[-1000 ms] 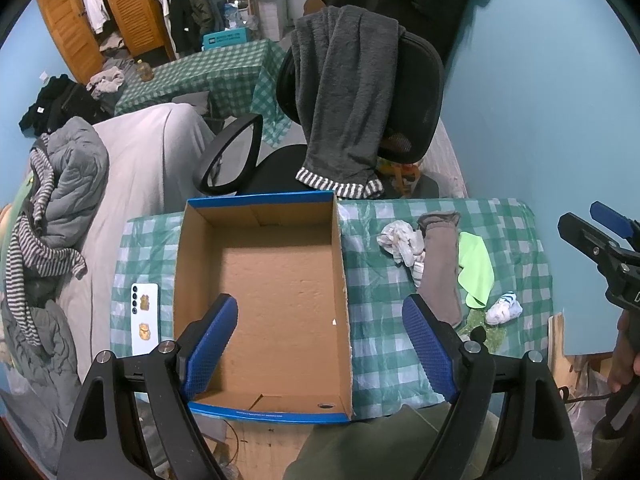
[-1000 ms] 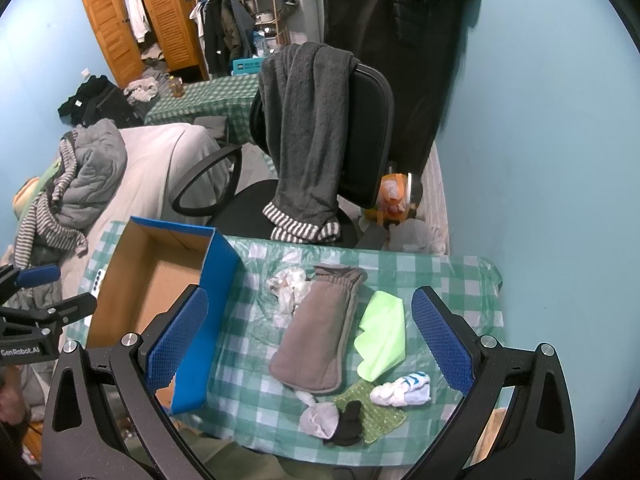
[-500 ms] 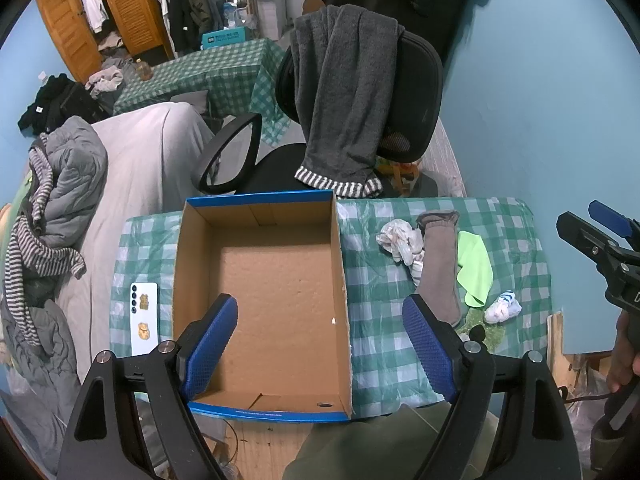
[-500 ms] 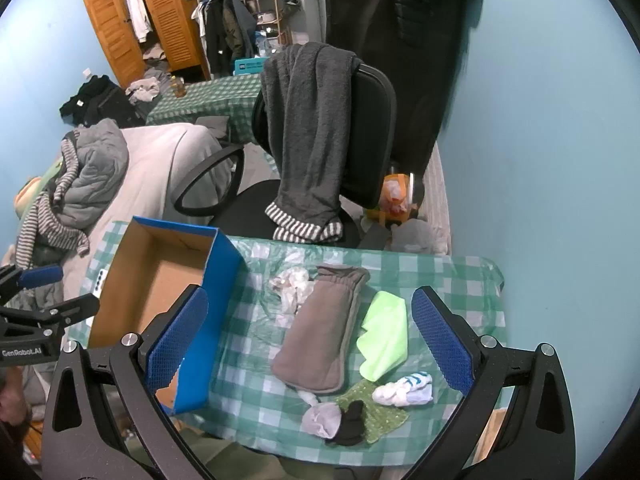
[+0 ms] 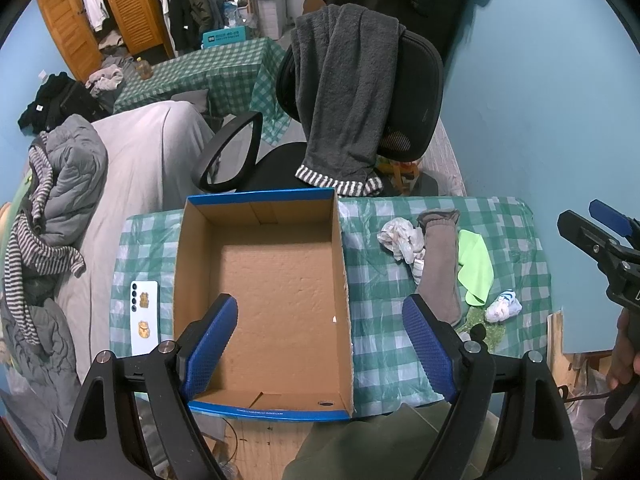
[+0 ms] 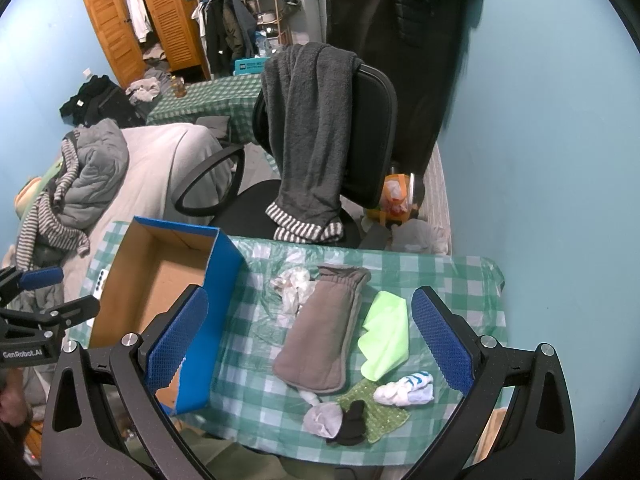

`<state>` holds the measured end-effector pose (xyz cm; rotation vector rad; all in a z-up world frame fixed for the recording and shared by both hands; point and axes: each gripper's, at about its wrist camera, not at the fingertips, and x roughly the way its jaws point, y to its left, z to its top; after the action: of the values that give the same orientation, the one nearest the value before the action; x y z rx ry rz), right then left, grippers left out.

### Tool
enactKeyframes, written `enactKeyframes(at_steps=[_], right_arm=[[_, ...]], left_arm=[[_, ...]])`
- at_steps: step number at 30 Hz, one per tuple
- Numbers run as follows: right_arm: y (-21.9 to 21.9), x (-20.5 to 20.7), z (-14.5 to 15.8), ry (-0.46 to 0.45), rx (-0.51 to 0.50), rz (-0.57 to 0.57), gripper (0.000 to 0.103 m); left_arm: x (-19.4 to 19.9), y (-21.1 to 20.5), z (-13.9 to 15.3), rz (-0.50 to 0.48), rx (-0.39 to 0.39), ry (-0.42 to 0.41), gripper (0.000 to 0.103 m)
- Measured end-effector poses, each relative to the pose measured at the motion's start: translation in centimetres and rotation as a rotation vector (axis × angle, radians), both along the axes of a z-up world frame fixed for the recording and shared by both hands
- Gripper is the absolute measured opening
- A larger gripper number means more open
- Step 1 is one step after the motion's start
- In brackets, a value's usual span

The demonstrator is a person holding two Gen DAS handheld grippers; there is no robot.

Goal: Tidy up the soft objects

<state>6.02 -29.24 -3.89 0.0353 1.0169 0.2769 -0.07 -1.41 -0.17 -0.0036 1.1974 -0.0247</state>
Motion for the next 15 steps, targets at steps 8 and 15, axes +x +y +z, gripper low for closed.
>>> enactKeyframes(at_steps=[8,15], right_arm=[[-0.05,-0.01,-0.06,0.000,0.001,0.000,0.101],[-0.17,-0.08,-0.07,0.001,0.001,0.000,0.101]], left_arm=[[0.03,-0.03,0.00,0.002,-0.001,-0.001,0.086],[0.05,0.06,0.00,-0.001,0.000,0.000,0.086]])
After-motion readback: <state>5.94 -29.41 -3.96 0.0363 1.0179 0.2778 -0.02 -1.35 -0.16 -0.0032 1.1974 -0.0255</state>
